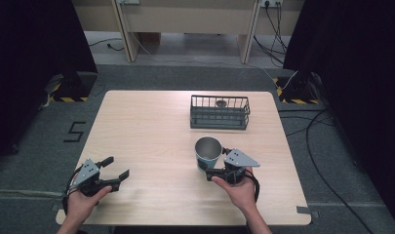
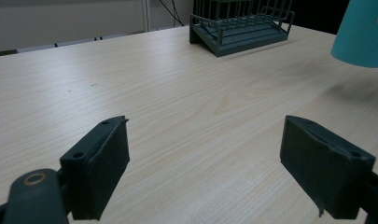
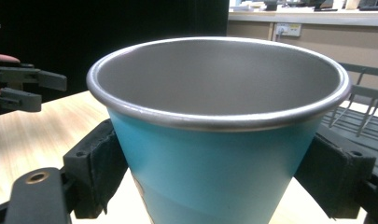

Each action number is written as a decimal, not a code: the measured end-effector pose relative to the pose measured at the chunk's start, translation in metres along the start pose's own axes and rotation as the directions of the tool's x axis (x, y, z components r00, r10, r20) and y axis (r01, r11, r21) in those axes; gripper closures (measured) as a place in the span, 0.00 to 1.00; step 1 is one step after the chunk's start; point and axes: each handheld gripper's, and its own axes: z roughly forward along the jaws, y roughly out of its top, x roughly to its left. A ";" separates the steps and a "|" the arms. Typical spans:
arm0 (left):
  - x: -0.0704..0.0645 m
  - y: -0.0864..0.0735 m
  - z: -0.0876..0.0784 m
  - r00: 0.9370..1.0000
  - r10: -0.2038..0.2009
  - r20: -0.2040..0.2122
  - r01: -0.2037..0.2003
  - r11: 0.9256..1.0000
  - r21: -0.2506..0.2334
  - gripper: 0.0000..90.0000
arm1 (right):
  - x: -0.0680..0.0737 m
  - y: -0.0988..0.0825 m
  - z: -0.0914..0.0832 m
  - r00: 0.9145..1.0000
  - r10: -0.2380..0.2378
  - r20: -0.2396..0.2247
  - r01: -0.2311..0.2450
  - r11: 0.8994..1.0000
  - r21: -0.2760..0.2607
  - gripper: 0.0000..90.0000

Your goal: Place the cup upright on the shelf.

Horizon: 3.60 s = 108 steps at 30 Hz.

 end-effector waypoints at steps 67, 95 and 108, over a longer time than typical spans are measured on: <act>0.001 0.000 -0.001 1.000 -0.003 -0.003 0.003 1.000 -0.003 0.17 | -0.056 0.039 0.006 0.980 0.034 0.195 -0.019 0.997 -0.081 0.19; 0.001 0.000 0.000 1.000 -0.008 -0.002 0.008 1.000 -0.005 0.17 | -0.079 0.058 0.022 0.967 0.046 0.249 -0.026 0.996 -0.084 0.19; 0.001 0.000 -0.001 1.000 -0.010 -0.001 0.010 1.000 -0.008 0.17 | -0.091 0.066 0.030 0.960 0.055 0.273 -0.033 0.996 -0.085 0.19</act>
